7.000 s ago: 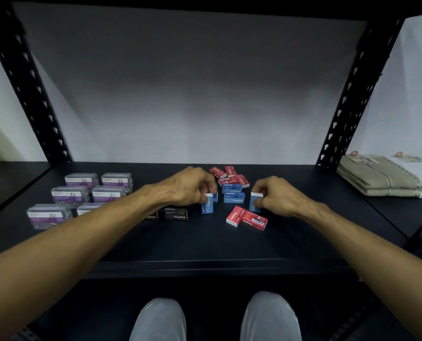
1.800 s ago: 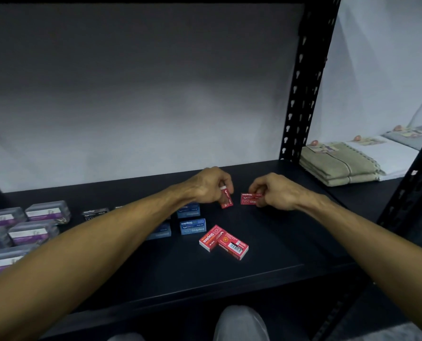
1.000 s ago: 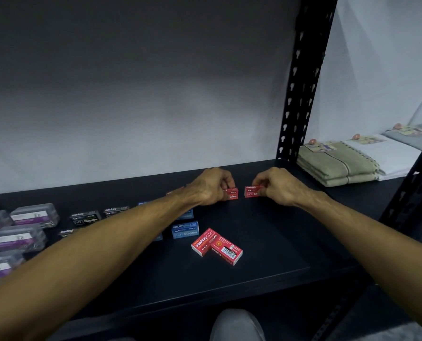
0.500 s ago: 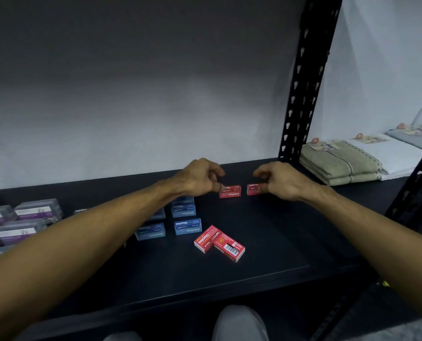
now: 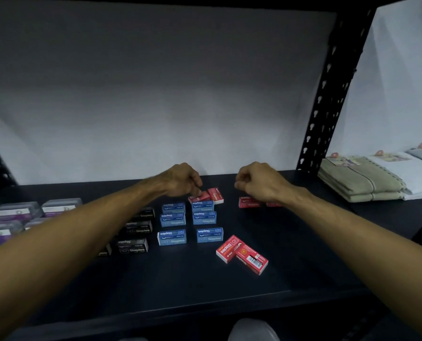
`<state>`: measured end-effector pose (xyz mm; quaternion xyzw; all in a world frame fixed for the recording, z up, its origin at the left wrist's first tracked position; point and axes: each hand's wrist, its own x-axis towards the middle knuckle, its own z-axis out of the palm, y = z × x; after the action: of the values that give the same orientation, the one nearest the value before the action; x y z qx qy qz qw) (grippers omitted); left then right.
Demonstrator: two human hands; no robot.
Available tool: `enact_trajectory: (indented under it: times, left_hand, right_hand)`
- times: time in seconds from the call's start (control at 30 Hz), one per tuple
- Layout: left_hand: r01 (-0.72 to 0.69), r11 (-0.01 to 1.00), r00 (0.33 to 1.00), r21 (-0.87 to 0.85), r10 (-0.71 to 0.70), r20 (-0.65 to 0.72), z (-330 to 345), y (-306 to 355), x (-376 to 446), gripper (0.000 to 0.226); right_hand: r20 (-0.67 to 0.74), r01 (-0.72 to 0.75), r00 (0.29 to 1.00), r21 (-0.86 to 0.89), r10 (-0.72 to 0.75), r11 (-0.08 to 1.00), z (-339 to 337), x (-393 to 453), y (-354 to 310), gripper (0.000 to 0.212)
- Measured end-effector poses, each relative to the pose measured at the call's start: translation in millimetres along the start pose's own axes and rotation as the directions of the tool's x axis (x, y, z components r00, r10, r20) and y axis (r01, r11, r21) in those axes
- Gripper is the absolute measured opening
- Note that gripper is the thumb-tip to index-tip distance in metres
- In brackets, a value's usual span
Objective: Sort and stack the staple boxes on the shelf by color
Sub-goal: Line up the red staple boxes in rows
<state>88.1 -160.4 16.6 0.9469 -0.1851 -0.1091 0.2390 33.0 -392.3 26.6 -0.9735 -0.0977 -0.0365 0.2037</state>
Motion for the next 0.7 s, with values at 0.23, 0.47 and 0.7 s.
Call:
enact_trajectory:
  times: [0.23,0.47,0.7]
  left_hand:
    - [0.003,1.0,0.995,0.016,-0.005,0.099,4,-9,5,0.033]
    - [-0.101,0.994,0.993,0.048,0.098,0.069,4,-21,6,0.022]
    - [-0.134,0.981,0.99,0.143,0.124,0.073,7,-21,7,0.024]
  right_hand:
    - [0.112,-0.087,0.989,-0.091,0.097,0.992,31,33,-31,0.038]
    - [0.21,-0.129,0.964,-0.175,0.165,0.976,41,51,-33,0.044]
    - [0.192,-0.152,0.961,-0.225,0.197,0.962,44,55,-32,0.039]
